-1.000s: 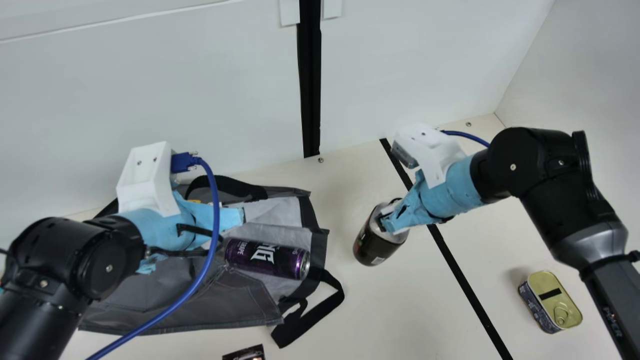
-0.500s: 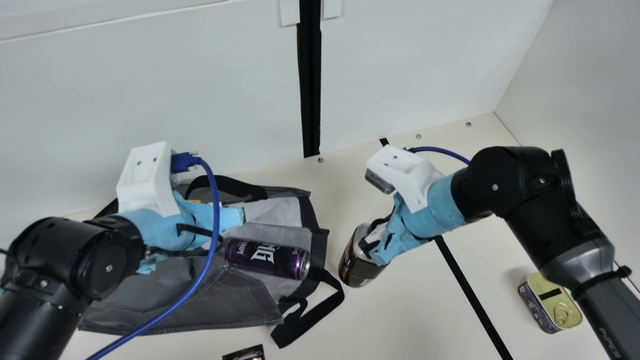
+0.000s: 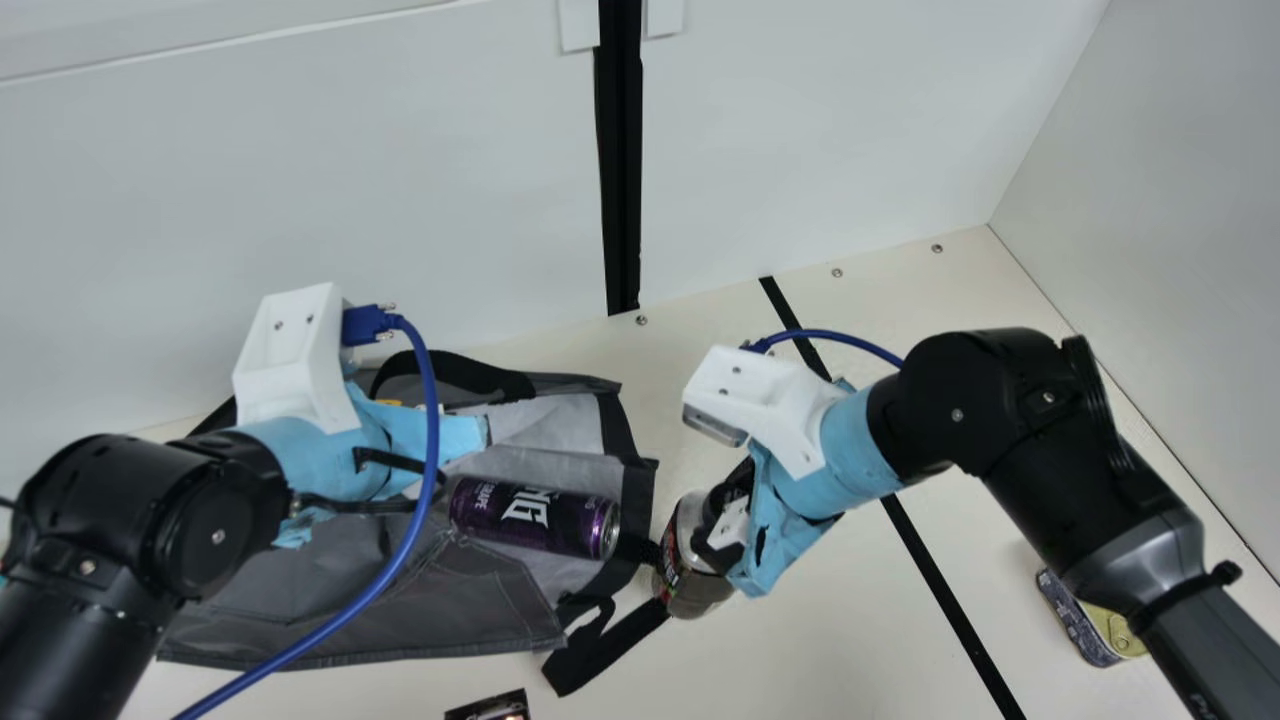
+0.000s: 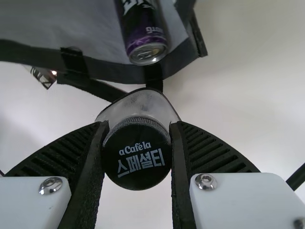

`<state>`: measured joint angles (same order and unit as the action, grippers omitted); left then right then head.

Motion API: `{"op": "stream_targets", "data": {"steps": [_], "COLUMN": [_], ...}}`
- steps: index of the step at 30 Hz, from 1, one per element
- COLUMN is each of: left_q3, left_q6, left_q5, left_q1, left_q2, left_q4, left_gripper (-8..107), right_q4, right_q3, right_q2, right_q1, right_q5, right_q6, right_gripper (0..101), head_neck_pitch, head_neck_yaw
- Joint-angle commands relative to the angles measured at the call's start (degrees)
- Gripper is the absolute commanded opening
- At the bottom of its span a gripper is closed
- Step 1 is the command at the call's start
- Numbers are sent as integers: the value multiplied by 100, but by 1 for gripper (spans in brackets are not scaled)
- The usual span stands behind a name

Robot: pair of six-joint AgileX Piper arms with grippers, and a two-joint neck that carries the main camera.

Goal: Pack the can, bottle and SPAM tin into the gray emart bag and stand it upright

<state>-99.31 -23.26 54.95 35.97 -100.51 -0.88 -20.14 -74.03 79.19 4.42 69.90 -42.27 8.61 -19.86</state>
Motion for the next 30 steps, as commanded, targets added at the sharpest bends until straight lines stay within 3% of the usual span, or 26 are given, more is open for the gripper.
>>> {"op": "stream_targets", "data": {"steps": [1, 21, 30], "left_q3": [0, 0, 0], "left_q6": [0, 0, 0], "left_q5": [0, 0, 0], "left_q1": [0, 0, 0], "left_q2": [0, 0, 0], "left_q4": [0, 0, 0], "left_gripper": [-8, -8, -8], "right_q4": [-20, -694, -1348], "right_q3": [16, -296, -505], "right_q2": [-8, -127, -161], "right_q1": [11, -145, -340], "right_q5": [0, 0, 0], "right_q6": [-188, -1007, -1155], "right_gripper": [0, 0, 0], "head_neck_pitch": [139, 139, 139], "head_neck_yaw": [-14, -14, -14]}}
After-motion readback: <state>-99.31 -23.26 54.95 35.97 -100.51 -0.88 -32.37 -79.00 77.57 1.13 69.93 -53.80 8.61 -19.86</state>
